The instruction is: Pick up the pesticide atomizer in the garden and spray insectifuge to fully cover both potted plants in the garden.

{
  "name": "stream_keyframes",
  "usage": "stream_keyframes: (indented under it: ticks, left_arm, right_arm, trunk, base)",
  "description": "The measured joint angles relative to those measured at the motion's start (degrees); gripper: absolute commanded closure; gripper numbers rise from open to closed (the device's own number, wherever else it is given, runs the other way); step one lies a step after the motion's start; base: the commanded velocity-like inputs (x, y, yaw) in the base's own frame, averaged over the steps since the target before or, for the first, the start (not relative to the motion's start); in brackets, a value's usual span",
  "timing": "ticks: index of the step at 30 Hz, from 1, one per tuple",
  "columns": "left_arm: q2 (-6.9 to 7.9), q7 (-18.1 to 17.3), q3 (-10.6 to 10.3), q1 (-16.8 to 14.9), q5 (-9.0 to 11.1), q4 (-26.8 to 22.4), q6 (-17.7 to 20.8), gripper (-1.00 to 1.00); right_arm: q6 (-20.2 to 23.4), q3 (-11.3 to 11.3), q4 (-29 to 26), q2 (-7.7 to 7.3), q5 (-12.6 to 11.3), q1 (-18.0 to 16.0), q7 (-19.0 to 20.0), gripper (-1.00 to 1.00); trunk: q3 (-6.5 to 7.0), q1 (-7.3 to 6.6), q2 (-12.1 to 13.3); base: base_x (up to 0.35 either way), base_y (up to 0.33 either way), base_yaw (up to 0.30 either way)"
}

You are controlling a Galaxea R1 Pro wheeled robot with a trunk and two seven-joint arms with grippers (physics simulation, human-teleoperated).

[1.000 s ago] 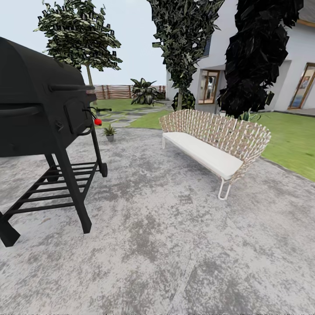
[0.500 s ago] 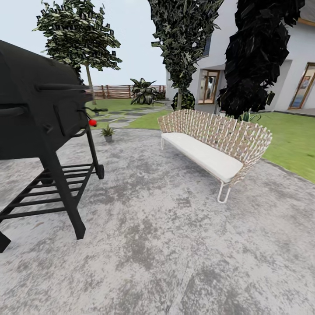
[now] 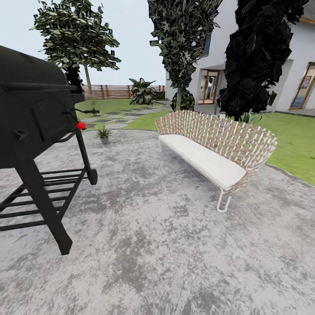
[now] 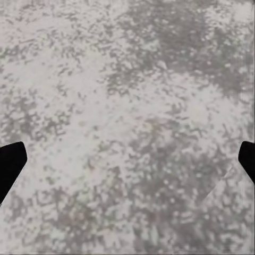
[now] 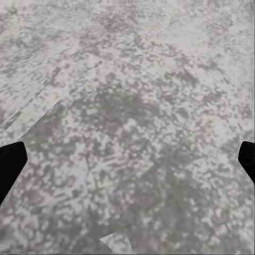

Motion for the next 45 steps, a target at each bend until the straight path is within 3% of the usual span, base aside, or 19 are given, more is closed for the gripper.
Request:
stream_keyframes:
  ticks: [21,45]
  left_arm:
    - [0.09,0.1,0.1,0.0,0.0,0.9,0.0,-1.00]
    - [0.09,0.1,0.1,0.0,-0.1,1.0,0.0,-1.00]
  right_arm:
    - [-0.1,-0.2,0.0,0.19,-0.1,0.0,-0.1,-1.00]
    - [0.0,-0.2,0.1,0.27,-0.1,0.0,0.0,-1.00]
  trunk:
    - [0.00,0.00,0.0]
    - [0.00,0.00,0.0]
  base:
    - [0.340,0.041,0.128]
    - [0.333,-0.069,0.005]
